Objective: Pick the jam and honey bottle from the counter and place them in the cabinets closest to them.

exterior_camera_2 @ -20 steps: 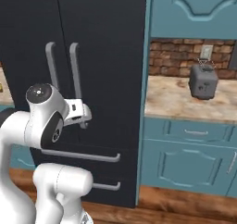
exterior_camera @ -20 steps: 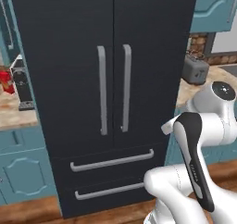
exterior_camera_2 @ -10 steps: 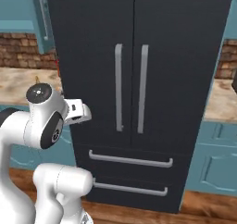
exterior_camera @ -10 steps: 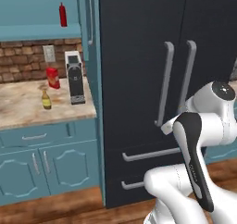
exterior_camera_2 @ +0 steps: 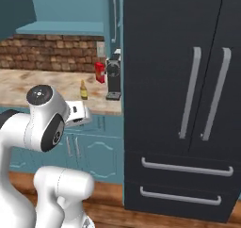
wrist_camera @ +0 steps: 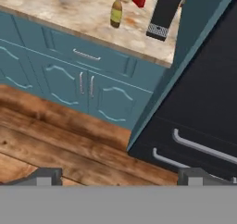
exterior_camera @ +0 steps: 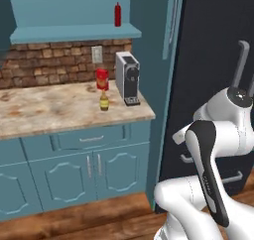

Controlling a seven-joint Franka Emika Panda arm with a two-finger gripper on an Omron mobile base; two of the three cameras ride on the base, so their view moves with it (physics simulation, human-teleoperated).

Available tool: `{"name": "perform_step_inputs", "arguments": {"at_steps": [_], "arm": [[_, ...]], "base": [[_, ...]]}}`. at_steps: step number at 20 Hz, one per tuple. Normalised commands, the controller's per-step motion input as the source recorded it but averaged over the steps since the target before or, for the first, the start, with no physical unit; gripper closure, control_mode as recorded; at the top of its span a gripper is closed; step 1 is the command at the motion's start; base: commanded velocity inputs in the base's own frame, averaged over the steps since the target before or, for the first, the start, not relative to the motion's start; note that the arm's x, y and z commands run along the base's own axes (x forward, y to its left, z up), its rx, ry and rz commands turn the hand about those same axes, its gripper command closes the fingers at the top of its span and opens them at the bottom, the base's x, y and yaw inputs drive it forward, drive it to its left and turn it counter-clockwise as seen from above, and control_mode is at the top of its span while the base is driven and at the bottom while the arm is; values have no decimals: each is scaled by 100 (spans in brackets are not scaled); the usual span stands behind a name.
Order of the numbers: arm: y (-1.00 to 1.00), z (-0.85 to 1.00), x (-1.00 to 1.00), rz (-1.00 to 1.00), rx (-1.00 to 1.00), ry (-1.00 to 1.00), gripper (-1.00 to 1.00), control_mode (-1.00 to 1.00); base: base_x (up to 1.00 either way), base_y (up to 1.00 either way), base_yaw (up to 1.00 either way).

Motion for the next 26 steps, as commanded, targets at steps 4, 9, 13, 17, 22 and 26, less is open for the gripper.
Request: {"name": "perform_step_inputs", "arguments": {"at_steps": [4,9,13,17,22,26], "arm": [[0,0,0,0,0,0,-100,100],[0,0,0,0,0,0,-100,100],[0,0,0,0,0,0,-100,100],[0,0,0,0,0,0,-100,100],[0,0,0,0,0,0,-100,100],[0,0,0,0,0,0,-100,100]], "base": [[-26,100,-2],[-25,91,-3],[-6,17,0],[0,-2,0],[20,-43,0],[0,-36,0]]}}
